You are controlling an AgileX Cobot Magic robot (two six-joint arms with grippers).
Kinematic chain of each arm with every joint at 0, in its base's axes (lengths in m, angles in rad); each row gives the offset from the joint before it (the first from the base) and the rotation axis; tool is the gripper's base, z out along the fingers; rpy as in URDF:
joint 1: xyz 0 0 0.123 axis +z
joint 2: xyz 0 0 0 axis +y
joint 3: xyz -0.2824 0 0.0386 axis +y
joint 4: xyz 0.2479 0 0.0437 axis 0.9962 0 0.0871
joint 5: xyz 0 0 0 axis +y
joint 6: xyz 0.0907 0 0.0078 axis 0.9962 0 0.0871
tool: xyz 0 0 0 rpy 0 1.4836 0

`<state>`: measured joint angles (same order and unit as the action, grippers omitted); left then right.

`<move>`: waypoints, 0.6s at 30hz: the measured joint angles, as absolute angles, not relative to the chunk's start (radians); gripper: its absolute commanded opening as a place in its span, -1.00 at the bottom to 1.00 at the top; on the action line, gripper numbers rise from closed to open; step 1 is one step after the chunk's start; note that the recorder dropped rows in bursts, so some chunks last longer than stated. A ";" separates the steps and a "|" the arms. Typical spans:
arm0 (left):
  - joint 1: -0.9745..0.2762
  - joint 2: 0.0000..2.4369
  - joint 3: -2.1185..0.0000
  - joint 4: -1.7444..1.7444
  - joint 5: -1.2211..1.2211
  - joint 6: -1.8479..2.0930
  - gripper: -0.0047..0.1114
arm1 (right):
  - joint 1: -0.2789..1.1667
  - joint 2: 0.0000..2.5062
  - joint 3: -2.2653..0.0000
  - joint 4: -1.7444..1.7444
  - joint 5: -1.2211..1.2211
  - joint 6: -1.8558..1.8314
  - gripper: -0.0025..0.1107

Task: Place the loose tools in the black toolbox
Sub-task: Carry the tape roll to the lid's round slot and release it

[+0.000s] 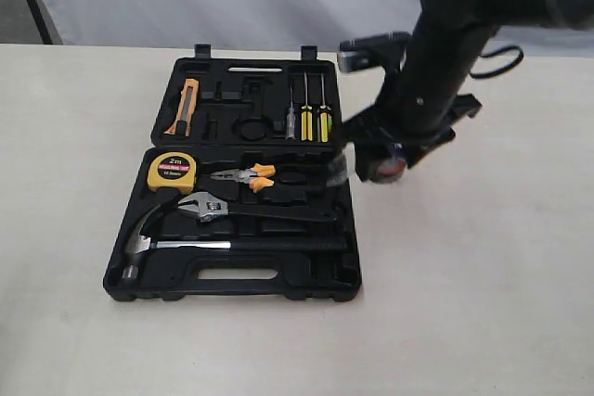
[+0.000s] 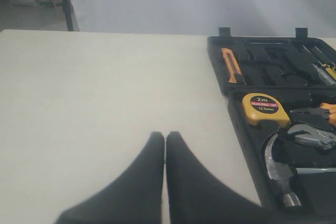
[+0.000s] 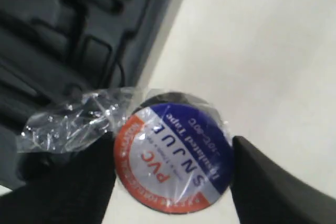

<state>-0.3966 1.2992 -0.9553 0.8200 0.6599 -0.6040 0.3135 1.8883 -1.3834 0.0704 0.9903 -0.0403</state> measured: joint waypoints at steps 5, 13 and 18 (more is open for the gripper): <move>-0.397 1.299 -0.955 0.820 0.660 -0.604 -0.89 | 0.349 2.003 -1.667 0.117 1.042 -0.022 -0.95; -0.397 1.299 -0.955 0.820 0.660 -0.604 -0.89 | 0.437 2.548 -2.408 0.136 1.199 0.136 -0.95; -0.397 1.299 -0.955 0.820 0.660 -0.604 -0.89 | 0.437 2.684 -2.589 0.136 1.214 0.178 -0.95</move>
<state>-0.3966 1.2992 -0.9553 0.8200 0.6599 -0.6040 0.4373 2.6844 -2.5894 0.1361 1.2143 0.1782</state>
